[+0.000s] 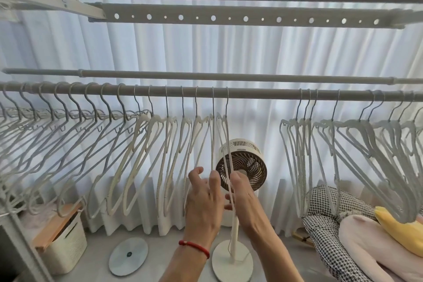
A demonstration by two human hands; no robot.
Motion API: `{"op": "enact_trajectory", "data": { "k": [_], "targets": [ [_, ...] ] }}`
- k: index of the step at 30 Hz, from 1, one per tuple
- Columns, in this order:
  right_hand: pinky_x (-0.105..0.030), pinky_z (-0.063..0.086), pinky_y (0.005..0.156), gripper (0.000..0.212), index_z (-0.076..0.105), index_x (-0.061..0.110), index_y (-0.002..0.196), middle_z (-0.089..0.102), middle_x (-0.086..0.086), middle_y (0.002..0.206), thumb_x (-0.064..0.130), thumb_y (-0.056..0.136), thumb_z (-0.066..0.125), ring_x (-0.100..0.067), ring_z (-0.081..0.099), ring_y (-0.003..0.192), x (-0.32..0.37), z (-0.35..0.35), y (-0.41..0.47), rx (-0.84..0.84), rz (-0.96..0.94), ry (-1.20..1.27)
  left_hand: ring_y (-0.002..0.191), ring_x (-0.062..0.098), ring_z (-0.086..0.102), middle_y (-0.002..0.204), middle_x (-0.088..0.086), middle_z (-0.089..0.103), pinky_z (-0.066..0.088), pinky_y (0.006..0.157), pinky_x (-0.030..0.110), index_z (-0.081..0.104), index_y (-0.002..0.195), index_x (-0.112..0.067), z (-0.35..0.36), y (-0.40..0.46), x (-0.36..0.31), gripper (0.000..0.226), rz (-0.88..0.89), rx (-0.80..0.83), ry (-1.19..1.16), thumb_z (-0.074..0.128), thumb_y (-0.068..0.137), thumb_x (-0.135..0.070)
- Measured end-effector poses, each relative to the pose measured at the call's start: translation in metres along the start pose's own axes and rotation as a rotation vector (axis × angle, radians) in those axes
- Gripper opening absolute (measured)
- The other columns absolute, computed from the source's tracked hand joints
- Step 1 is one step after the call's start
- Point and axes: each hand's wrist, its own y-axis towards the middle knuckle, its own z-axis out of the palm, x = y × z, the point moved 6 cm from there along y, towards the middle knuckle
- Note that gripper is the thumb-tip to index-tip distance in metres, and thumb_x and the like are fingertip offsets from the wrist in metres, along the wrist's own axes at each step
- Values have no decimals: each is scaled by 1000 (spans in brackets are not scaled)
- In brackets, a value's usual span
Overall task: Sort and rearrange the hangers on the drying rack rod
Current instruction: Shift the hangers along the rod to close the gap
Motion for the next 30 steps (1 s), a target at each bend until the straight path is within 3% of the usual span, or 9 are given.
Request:
{"op": "enact_trajectory", "data": {
  "k": [2,4,8,13,16,23,26,28,30],
  "targets": [
    [-50,40,115,75,45,29,143,52,3,146,77,87,29,-20,47,137,3,-7,-9,-44,-22,-46,120,19,59,138,10,58,48,97,23,32,145,-18,-2,-7,-12,57,193,-85,143,30,99,-52],
    [-39,35,118,70,46,29,146,49,11,150,69,91,31,-10,43,140,16,-21,-23,-133,-118,-98,131,25,48,142,13,51,43,109,36,39,143,-12,-3,-18,-28,47,425,-225,257,38,102,-37],
    [-32,53,94,39,63,27,126,68,11,119,39,93,44,-5,65,109,51,-64,-56,-429,-389,-182,125,17,52,128,3,58,37,108,17,58,125,-13,19,-34,-62,33,677,-229,120,48,94,-17],
    [-30,50,97,32,69,24,118,67,12,117,13,95,49,-6,63,112,59,-117,-69,-643,-424,-305,123,12,54,129,-2,62,42,108,31,59,131,-15,76,-31,-85,32,543,40,76,52,101,-22],
    [-34,50,102,33,67,21,129,70,6,124,10,102,51,-9,62,117,50,-133,-68,-581,-326,-304,131,17,50,138,4,59,36,113,29,54,140,-15,104,-20,-90,42,395,165,103,50,102,-32],
    [-21,32,101,44,48,17,151,56,-3,148,24,107,45,-14,49,136,31,-142,-58,-406,-123,-330,122,30,56,131,13,59,42,107,45,51,139,-14,150,-1,-55,67,-49,403,-71,39,94,-62],
    [-23,35,104,47,43,18,153,55,-6,150,31,107,43,-16,50,136,24,-141,-49,-357,-93,-332,104,27,66,114,10,67,54,82,40,60,124,-11,166,4,-38,72,-153,466,-233,40,86,-69],
    [-33,41,112,49,42,21,152,53,-7,150,36,106,44,-19,50,136,18,-142,-46,-374,-90,-343,86,17,67,94,3,67,51,65,29,59,112,-5,167,5,-37,61,-167,490,-307,42,94,-61],
    [-28,33,115,48,45,20,150,49,-3,152,35,105,45,-16,45,139,19,-142,-48,-447,-151,-428,70,9,59,78,-6,58,48,58,22,58,109,-6,164,2,-39,49,-133,490,-329,40,103,-51]
  ]
}}
